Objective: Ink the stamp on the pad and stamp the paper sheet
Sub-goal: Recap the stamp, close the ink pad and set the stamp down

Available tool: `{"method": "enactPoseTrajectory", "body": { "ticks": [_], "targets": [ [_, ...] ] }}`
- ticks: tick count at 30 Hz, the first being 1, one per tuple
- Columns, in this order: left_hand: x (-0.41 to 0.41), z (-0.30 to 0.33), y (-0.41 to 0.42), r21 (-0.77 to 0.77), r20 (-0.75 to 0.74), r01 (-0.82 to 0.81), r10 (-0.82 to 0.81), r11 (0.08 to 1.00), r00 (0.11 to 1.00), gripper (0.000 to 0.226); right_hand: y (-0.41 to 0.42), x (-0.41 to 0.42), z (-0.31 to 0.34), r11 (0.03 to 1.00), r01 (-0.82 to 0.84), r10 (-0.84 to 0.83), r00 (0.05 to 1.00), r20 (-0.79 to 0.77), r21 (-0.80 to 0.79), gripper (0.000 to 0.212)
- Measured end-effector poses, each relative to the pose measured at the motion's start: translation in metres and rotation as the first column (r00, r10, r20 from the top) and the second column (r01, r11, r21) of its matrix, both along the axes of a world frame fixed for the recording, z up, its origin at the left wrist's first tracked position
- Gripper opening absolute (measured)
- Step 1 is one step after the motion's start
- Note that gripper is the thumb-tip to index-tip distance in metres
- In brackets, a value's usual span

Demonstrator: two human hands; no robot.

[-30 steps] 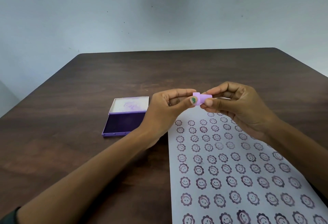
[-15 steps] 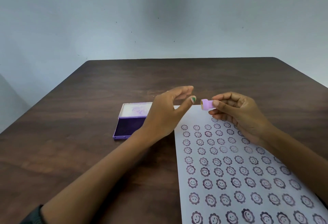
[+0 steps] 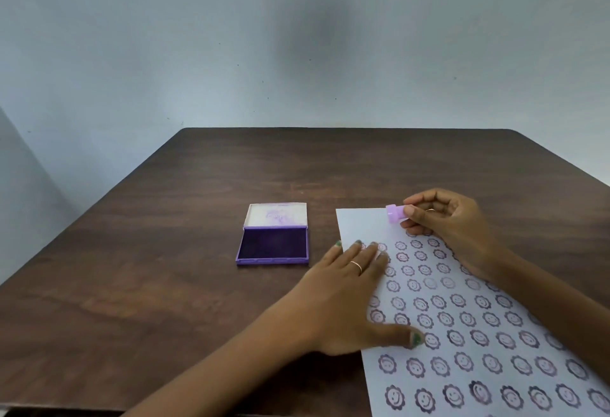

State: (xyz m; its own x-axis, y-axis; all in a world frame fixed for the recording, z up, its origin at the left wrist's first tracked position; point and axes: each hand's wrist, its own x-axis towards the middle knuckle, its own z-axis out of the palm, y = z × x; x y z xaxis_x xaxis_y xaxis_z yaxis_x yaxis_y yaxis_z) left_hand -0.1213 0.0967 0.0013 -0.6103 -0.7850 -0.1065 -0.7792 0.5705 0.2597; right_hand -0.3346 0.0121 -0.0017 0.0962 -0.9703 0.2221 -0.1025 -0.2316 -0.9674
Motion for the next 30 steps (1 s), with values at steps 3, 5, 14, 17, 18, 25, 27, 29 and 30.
{"method": "enactPoseTrajectory", "body": {
  "ticks": [3, 5, 14, 17, 18, 25, 27, 29, 30],
  "targets": [
    [-0.007, 0.001, -0.011, 0.004, 0.035, -0.005, 0.005, 1.0, 0.999, 0.102, -0.007, -0.003, 0.001, 1.0, 0.027, -0.027, 0.999, -0.023, -0.01, 0.024],
    [-0.011, 0.002, -0.02, 0.011, 0.053, -0.006, 0.005, 1.0, 0.999, 0.103, -0.013, -0.005, 0.001, 0.999, 0.042, -0.042, 0.998, -0.038, -0.02, 0.02],
    [-0.027, 0.002, -0.046, 0.013, -0.023, 0.001, 0.0, 1.0, 1.0, 0.1, -0.04, -0.02, 0.006, 0.998, 0.057, -0.056, 0.996, -0.076, 0.014, 0.018],
    [-0.028, -0.002, -0.048, -0.015, -0.058, -0.002, 0.001, 1.0, 0.998, 0.098, -0.045, -0.022, 0.007, 0.998, 0.041, -0.038, 0.996, -0.078, 0.04, 0.024],
    [-0.027, -0.002, -0.047, -0.019, -0.082, -0.004, 0.002, 1.0, 0.997, 0.096, -0.045, -0.022, 0.008, 0.998, 0.038, -0.034, 0.996, -0.08, 0.05, 0.025],
    [0.01, 0.012, -0.035, -0.142, -0.274, -0.029, -0.011, 0.989, 0.962, 0.073, -0.028, 0.009, 0.024, 0.996, -0.036, 0.015, 0.964, -0.266, -0.076, 0.023],
    [0.034, 0.014, -0.029, -0.217, -0.324, -0.071, -0.003, 0.974, 0.946, 0.065, -0.021, 0.029, 0.026, 0.986, -0.095, 0.041, 0.935, -0.353, -0.139, 0.016],
    [0.062, 0.013, -0.025, -0.232, -0.368, -0.146, 0.052, 0.962, 0.928, 0.061, -0.018, 0.048, 0.027, 0.968, -0.125, 0.018, 0.898, -0.439, -0.216, 0.01],
    [0.075, 0.012, -0.024, -0.225, -0.377, -0.191, 0.095, 0.955, 0.921, 0.062, -0.018, 0.057, 0.028, 0.959, -0.137, 0.0, 0.877, -0.48, -0.25, 0.009]
  ]
}}
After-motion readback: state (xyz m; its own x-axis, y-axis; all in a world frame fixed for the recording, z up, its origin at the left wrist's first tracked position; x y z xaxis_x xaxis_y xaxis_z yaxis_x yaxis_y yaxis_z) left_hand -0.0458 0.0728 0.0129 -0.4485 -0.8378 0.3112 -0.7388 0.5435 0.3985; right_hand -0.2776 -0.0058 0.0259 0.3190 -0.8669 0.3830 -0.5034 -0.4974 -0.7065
